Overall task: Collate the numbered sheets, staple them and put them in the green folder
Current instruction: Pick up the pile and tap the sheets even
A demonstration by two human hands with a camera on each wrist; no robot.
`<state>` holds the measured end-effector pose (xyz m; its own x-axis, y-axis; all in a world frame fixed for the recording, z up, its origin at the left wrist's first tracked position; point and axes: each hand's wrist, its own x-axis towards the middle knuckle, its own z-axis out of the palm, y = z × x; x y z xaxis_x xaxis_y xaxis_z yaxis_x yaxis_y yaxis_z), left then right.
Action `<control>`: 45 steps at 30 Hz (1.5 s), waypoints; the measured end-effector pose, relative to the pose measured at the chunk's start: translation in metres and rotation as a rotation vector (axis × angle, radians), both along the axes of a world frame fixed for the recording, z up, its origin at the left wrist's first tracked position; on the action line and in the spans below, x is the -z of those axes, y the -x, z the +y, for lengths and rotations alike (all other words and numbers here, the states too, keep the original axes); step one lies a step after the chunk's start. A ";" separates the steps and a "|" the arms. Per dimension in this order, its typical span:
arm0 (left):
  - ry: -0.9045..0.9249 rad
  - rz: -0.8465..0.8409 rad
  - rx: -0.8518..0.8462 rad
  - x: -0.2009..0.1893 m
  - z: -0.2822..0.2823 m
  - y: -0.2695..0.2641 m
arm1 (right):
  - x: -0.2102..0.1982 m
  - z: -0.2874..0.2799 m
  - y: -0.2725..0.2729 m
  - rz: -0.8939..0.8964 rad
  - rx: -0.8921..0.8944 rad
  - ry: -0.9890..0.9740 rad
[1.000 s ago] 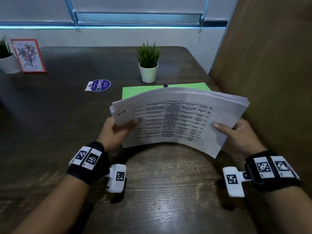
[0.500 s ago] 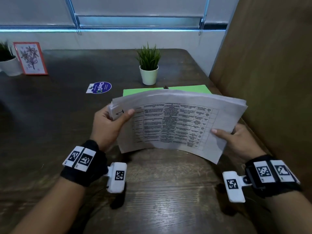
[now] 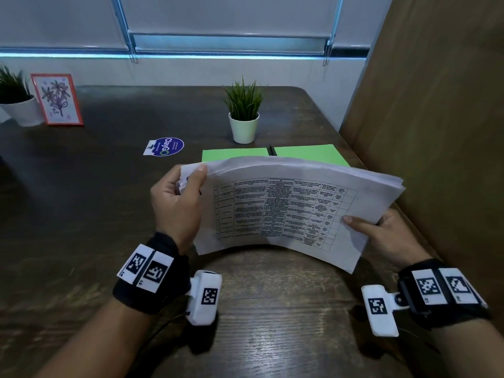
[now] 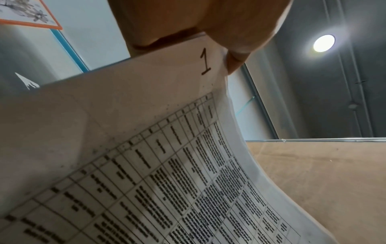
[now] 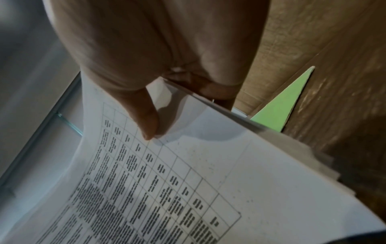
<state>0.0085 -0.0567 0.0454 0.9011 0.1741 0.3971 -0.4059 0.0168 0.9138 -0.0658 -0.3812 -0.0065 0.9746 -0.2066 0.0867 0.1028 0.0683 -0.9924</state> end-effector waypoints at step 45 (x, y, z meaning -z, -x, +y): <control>-0.090 0.200 0.128 0.018 0.009 -0.015 | -0.016 0.005 0.009 0.058 0.025 0.107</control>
<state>0.0233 -0.0478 0.0272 0.9758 0.0259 0.2171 -0.2164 -0.0283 0.9759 -0.0745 -0.3758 0.0093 0.9732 -0.2239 0.0530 0.0451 -0.0404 -0.9982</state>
